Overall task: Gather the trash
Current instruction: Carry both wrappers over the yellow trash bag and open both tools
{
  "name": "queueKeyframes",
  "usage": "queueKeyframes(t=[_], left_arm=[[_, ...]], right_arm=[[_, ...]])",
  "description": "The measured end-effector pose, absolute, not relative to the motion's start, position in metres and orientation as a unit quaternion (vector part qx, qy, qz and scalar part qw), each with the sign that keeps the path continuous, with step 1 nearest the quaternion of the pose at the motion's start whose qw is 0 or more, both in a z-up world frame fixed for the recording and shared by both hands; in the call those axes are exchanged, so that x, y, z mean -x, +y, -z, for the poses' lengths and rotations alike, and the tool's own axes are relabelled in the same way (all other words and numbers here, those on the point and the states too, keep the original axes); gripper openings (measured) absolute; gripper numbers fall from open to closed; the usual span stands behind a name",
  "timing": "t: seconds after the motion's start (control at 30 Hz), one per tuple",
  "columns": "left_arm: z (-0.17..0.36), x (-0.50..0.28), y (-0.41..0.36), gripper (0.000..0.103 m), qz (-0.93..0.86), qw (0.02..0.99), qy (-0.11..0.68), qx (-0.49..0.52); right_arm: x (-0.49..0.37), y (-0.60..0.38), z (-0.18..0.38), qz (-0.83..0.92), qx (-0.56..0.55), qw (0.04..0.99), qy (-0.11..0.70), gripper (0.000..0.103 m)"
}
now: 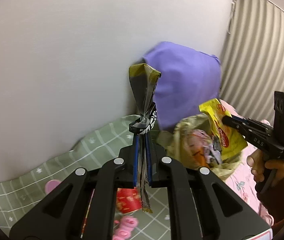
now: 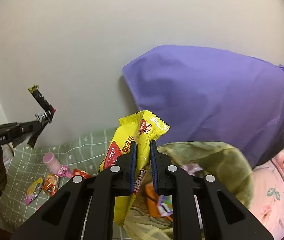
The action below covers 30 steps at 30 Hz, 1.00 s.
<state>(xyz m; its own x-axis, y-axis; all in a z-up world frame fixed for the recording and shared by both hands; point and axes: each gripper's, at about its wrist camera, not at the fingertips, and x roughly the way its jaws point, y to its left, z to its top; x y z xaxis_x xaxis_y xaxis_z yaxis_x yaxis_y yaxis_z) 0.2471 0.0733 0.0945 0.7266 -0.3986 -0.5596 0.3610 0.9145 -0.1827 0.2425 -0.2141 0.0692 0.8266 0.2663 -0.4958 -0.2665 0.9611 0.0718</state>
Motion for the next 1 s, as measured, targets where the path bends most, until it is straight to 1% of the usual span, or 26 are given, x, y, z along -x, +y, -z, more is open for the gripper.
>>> queueKeyframes(t=[0.37, 0.6, 0.8, 1.0], left_arm=[[-0.097, -0.253, -0.014, 0.006, 0.304, 0.904, 0.301, 0.001], [-0.089, -0.258, -0.057, 0.006, 0.352, 0.886, 0.302, -0.015], [-0.073, -0.276, -0.084, 0.006, 0.41, 0.852, 0.325, 0.005], [-0.047, -0.301, -0.118, 0.006, 0.434, 0.82, 0.374, 0.002]], right_arm=[[-0.21, -0.274, -0.094, -0.063, 0.001, 0.971, 0.229, 0.015], [-0.196, -0.297, -0.097, -0.027, 0.002, 0.974, 0.223, 0.015], [-0.192, -0.307, -0.092, 0.0, 0.01, 0.972, 0.233, 0.015], [-0.195, -0.318, -0.089, 0.027, 0.015, 0.971, 0.239, 0.015]])
